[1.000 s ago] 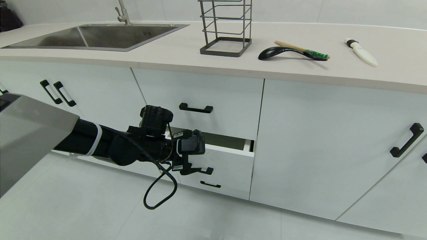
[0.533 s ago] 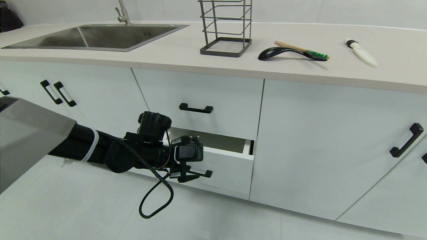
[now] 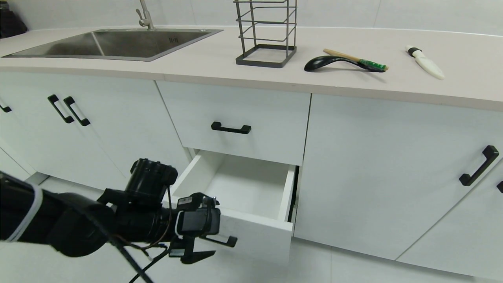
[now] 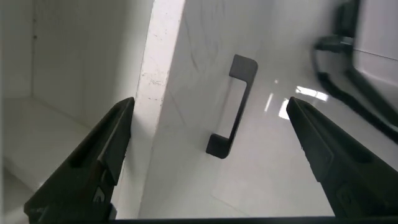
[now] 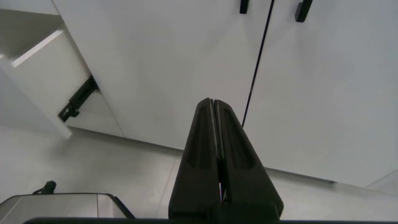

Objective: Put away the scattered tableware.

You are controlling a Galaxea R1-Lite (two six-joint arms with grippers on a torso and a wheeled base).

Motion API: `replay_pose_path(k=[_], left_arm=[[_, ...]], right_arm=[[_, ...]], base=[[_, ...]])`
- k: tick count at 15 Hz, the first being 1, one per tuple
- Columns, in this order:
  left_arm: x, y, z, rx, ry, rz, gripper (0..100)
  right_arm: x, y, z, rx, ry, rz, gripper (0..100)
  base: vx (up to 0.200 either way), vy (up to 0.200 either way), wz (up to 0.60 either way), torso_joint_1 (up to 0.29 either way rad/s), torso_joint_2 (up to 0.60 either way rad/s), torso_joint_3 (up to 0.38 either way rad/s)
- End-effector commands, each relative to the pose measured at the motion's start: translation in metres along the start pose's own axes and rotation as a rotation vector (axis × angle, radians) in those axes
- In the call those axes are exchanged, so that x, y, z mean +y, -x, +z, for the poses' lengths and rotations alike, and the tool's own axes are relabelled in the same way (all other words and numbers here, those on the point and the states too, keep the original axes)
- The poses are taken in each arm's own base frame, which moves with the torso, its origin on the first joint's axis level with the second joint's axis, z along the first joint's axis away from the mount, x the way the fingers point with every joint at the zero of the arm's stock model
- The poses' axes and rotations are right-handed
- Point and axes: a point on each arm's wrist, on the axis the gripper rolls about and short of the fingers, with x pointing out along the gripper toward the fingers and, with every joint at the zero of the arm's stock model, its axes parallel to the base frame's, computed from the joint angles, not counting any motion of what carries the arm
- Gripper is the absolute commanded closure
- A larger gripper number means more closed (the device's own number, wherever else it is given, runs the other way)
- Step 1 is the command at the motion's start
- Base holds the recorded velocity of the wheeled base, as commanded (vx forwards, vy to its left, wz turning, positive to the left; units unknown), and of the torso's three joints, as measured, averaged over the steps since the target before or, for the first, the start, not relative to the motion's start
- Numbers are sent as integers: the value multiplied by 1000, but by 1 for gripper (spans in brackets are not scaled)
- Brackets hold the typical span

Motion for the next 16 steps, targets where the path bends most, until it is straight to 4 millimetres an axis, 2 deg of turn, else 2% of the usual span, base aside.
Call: replay_pose_path(k=[1,7,12,14,15,16], left_arm=[[-13,22,6,-10,-17,35,0],[-4,4,3,6,15,57,0],[0,4,4,5,16,71,0],[6,13,9,-19,5,107,0],[10,24,17,-46,-15,151,0],[13,41,33,-94,-59,207,0]], right_arm=[[0,0,0,1,1,0,100],[0,0,0,1,1,0,100],[0,0,0,1,1,0,100],[0,0,0,1,1,0,100],[0,0,0,1,1,0,100],[0,0,0,1,1,0,100]], base=[[0,0,0,0,0,0],[0,0,0,0,0,0],[0,0,0,0,0,0],[0,0,0,0,0,0],[0,0,0,0,0,0],[0,0,0,0,0,0]])
